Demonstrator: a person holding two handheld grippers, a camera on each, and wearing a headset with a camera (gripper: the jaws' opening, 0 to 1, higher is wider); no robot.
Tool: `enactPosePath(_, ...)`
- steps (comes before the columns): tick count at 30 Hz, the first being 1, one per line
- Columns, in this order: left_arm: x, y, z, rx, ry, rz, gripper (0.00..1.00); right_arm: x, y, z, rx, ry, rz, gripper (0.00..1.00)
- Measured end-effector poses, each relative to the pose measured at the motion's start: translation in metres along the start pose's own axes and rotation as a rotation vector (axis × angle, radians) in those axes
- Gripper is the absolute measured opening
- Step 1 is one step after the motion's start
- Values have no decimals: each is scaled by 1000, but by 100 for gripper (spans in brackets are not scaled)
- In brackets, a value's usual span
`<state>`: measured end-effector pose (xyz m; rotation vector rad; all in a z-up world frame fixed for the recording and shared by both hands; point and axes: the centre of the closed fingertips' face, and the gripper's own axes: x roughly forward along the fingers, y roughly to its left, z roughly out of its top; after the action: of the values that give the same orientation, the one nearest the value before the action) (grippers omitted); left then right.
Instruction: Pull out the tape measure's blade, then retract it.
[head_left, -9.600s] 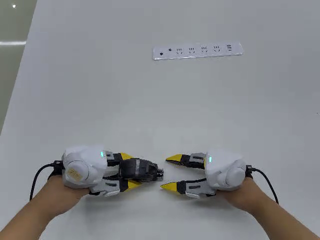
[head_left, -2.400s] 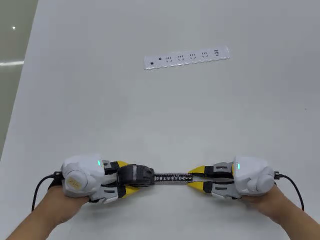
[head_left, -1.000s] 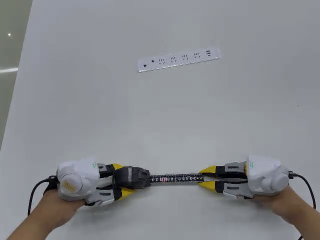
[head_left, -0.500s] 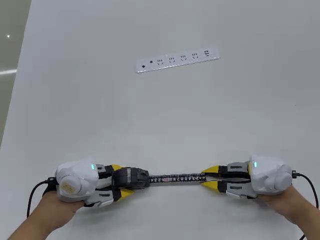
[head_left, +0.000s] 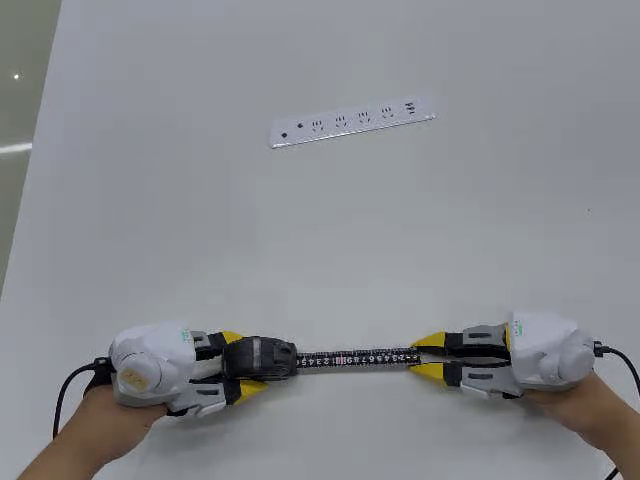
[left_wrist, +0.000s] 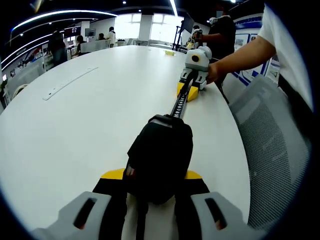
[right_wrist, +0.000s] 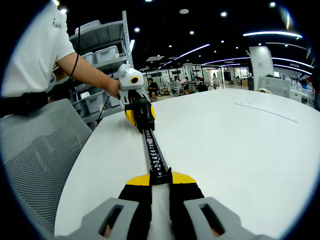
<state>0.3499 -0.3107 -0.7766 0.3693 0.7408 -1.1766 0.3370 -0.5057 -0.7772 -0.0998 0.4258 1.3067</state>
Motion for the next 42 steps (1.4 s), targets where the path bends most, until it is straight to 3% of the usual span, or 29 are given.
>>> enactPosePath(42, 0, -1, 0, -3, 7, 7, 33, -36, -10, -10, 44, -9, -40, 10)
